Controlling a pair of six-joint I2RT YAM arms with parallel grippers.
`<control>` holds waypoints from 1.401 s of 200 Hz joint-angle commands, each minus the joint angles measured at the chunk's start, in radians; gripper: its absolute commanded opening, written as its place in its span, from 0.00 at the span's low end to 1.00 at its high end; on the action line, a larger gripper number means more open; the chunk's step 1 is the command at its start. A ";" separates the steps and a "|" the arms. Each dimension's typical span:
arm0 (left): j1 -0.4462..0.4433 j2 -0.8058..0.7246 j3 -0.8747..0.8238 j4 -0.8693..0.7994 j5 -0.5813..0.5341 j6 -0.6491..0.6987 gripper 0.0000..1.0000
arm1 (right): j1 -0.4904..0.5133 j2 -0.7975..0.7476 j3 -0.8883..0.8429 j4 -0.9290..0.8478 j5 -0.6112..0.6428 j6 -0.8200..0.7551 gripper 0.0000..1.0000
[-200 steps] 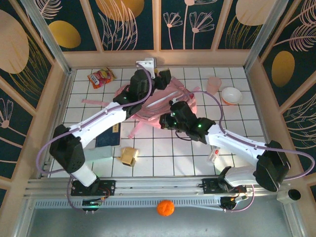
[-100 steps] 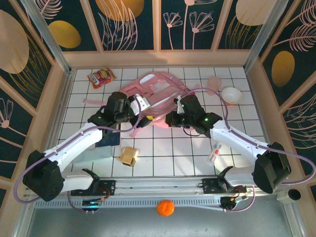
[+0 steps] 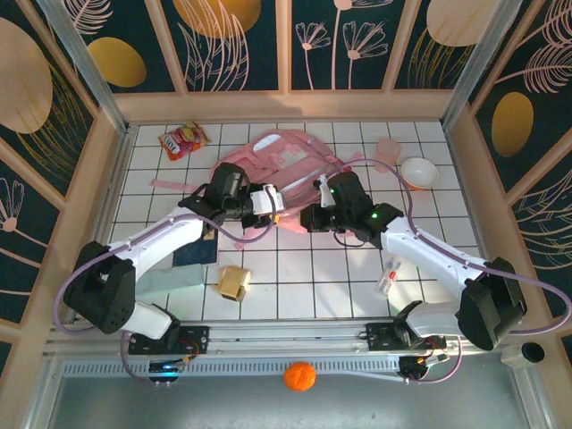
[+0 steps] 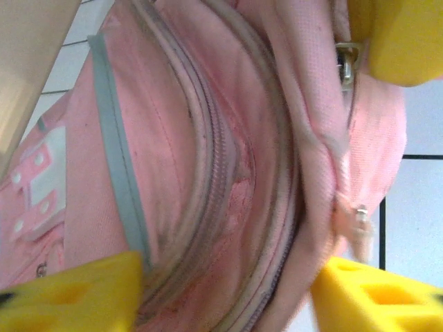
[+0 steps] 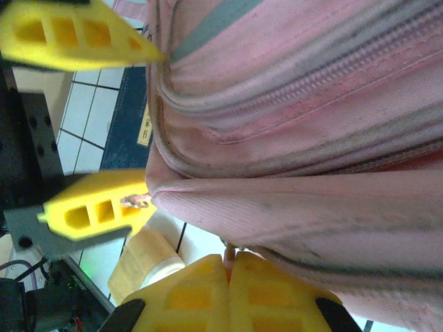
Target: Pack books, pencil case, and school supplies into a backpack
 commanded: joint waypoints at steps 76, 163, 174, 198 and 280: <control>-0.009 -0.032 0.067 0.271 0.174 -0.472 0.00 | 0.119 0.034 0.043 0.209 0.022 0.144 0.00; 0.028 -0.070 0.022 0.289 0.169 -0.418 0.00 | 0.061 -0.120 0.027 0.117 0.095 0.224 0.55; 0.031 -0.076 0.018 0.291 0.188 -0.410 0.00 | 0.011 -0.171 -0.002 0.117 0.073 0.295 0.70; 0.036 -0.078 0.016 0.293 0.206 -0.405 0.00 | -0.083 -0.241 -0.053 0.114 0.032 0.428 0.79; 0.036 -0.108 -0.015 0.255 0.278 -0.297 0.00 | -0.186 -0.145 -0.071 0.379 -0.119 0.570 0.80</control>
